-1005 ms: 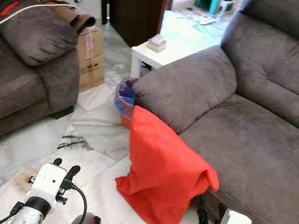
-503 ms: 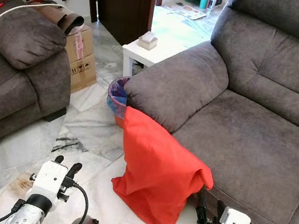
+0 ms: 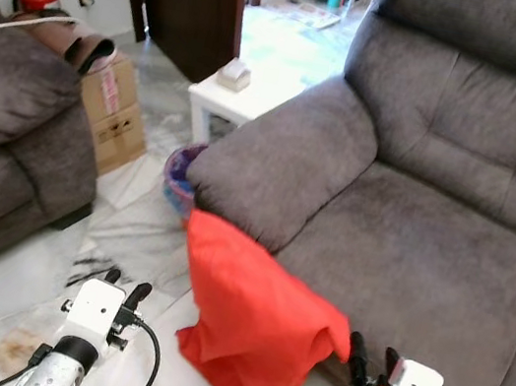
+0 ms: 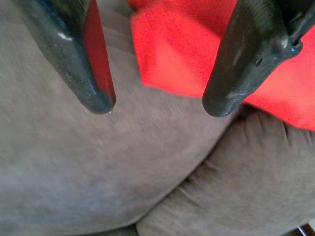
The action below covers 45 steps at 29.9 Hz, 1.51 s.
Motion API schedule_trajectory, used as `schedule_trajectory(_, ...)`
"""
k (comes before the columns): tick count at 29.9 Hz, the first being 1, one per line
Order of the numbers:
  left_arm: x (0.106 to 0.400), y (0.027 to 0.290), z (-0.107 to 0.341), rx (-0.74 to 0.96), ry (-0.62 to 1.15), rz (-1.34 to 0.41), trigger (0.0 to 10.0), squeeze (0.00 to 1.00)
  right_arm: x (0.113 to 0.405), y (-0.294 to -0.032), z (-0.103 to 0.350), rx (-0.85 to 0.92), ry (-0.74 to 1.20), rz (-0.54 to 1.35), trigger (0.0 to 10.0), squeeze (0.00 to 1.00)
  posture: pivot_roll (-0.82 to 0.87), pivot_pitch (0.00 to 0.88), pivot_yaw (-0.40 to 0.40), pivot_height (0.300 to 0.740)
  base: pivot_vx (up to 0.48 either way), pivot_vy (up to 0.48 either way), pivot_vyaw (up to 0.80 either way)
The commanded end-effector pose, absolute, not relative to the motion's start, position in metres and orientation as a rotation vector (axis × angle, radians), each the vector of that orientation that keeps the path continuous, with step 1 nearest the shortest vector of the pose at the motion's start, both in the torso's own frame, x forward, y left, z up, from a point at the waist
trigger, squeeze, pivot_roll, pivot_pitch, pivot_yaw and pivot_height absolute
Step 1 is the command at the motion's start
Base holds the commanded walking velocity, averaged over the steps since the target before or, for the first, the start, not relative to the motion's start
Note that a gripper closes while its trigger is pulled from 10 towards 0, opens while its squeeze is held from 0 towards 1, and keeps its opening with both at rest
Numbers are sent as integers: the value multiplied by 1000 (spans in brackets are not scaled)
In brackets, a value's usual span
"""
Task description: Move the pillow to the sofa from floor
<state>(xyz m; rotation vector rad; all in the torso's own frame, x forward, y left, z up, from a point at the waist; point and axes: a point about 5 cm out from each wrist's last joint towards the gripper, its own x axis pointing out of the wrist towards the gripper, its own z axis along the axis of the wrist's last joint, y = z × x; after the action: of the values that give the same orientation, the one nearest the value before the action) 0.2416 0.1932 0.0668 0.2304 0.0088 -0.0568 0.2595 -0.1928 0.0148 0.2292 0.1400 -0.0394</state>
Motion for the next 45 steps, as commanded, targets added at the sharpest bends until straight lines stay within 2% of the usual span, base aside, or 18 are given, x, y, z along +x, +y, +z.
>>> schedule_trajectory(1,236,199,62,230,35,-47,10000,0,258,-185,11,240,159,-24,10000,0,31,136,29,620,0,0,0)
schedule_trajectory(2,236,199,62,229,35,-48,10000,0,258,-185,11,242,156,-21,10000,0,30,136,28,620,0,0,0)
schedule_trajectory(3,236,199,62,229,35,-49,10000,0,260,-186,13,249,149,-14,10000,341,32,135,27,620,0,0,0)
schedule_trajectory(4,236,199,62,229,35,-49,10000,0,260,-186,13,249,149,-14,10000,341,32,135,27,620,0,0,0)
schedule_trajectory(5,236,198,62,227,35,-49,10000,0,261,-187,14,257,142,0,10000,1000,36,136,25,620,0,0,0)
schedule_trajectory(13,235,198,61,216,38,-41,10000,0,277,-211,26,112,149,86,10000,1000,46,135,15,620,0,0,0)
schedule_trajectory(15,235,198,60,214,39,-40,10000,0,283,-206,31,27,160,227,10000,1000,48,135,9,620,0,0,0)
schedule_trajectory(17,235,198,60,212,38,-35,10000,0,285,-204,32,13,170,285,10000,1000,56,134,1,620,0,0,0)
schedule_trajectory(25,232,200,59,223,34,-25,10000,0,290,-199,29,-69,236,406,10000,1000,77,140,-5,620,0,0,0)
schedule_trajectory(37,225,206,67,252,10,-11,10000,0,297,-173,23,-78,283,461,10000,1000,149,150,-22,620,0,0,0)
schedule_trajectory(45,212,214,66,263,23,20,10000,0,298,-169,19,-72,312,436,10000,1000,183,157,-36,620,0,0,0)
